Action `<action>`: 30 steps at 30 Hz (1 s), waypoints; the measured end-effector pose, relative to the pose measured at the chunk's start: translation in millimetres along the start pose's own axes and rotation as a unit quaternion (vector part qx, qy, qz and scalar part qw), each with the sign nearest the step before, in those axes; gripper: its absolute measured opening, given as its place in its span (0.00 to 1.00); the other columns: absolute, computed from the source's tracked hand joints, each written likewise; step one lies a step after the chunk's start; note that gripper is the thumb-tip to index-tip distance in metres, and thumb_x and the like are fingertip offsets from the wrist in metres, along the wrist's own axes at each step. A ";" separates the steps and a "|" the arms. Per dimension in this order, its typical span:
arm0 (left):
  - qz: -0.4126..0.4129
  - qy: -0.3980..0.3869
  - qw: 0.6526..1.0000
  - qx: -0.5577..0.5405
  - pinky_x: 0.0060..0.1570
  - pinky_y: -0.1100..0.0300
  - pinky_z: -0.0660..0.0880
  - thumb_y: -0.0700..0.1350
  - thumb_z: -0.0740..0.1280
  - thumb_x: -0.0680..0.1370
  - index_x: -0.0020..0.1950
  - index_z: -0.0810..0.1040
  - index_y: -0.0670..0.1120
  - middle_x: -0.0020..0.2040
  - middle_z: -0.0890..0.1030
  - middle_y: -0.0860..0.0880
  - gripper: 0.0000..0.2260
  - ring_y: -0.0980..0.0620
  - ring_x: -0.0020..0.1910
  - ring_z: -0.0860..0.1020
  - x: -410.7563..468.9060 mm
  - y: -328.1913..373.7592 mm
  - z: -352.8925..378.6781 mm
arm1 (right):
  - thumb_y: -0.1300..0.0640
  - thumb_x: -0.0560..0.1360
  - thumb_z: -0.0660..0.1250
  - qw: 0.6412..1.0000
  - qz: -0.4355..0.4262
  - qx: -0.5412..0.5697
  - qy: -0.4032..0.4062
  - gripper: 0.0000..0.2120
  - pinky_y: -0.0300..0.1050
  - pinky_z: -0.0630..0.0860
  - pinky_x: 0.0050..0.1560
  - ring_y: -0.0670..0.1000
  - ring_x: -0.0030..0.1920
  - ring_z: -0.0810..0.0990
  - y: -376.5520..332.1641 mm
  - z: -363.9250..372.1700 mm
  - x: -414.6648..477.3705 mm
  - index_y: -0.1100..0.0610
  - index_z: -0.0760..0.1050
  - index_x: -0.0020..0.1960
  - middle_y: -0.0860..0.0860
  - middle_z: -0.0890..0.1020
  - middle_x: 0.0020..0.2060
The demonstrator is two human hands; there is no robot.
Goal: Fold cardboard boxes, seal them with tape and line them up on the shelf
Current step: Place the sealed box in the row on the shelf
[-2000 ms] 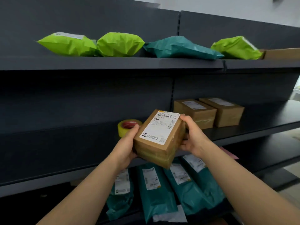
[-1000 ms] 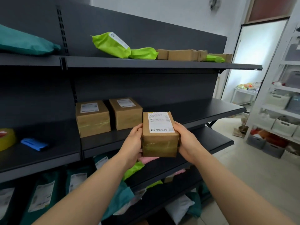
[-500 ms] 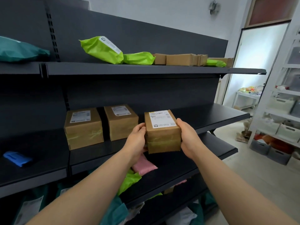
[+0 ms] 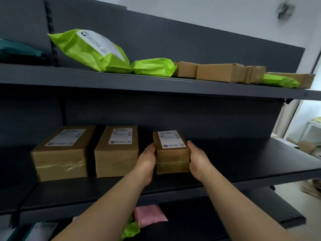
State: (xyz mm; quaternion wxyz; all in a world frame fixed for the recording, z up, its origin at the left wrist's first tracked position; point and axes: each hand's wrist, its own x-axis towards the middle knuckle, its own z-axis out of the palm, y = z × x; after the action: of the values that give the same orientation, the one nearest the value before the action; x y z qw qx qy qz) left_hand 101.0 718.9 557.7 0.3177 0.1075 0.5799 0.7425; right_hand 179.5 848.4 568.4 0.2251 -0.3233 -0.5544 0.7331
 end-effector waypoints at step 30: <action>0.051 0.036 0.989 0.136 0.54 0.57 0.72 0.50 0.62 0.82 0.65 0.73 0.47 0.55 0.78 0.51 0.14 0.53 0.54 0.76 -73.7 20.0 -17.5 | 0.52 0.80 0.61 0.977 -0.142 -0.158 0.008 0.18 0.44 0.72 0.61 0.49 0.60 0.75 5.0 29.2 -54.1 0.53 0.71 0.69 0.50 0.76 0.63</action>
State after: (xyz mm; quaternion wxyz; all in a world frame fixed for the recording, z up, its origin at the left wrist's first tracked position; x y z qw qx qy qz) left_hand 142.0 658.5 586.4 0.2406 0.1528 0.6802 0.6754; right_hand 195.8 790.2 580.9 0.2772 -0.2786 -0.7015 0.5945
